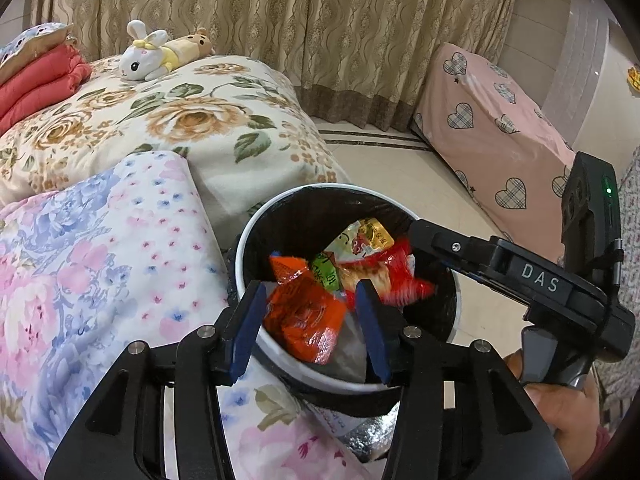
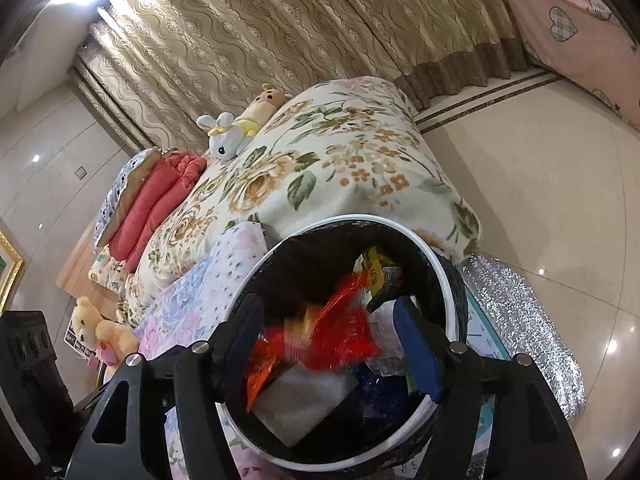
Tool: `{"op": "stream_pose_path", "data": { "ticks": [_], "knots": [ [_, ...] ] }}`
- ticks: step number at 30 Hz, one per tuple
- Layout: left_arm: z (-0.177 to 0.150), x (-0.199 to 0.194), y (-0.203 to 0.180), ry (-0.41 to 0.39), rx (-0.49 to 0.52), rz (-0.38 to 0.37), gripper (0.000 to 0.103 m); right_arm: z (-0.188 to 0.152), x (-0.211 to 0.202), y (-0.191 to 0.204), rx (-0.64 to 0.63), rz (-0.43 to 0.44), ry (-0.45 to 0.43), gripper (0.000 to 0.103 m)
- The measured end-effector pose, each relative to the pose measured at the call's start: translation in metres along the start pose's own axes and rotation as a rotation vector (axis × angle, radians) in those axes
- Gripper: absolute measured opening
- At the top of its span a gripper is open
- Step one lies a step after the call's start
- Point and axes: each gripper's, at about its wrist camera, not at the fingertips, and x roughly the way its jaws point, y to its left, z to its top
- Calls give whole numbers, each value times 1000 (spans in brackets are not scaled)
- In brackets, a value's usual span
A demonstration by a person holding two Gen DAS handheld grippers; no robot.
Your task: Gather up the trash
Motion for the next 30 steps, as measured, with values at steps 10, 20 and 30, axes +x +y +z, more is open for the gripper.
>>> {"op": "stream_pose_path", "data": {
  "ticks": [10, 20, 30],
  "knots": [
    [-27, -37, 19, -56, -84, -11, 54, -14, -24, 13, -8, 19, -36, 80],
    [-84, -87, 44, -106, -173, -2, 57, -62, -58, 51, -61, 68, -76, 89],
    [-144, -140, 72, -207, -211, 95, 62, -123, -79, 92, -209, 16, -152, 97]
  ]
}}
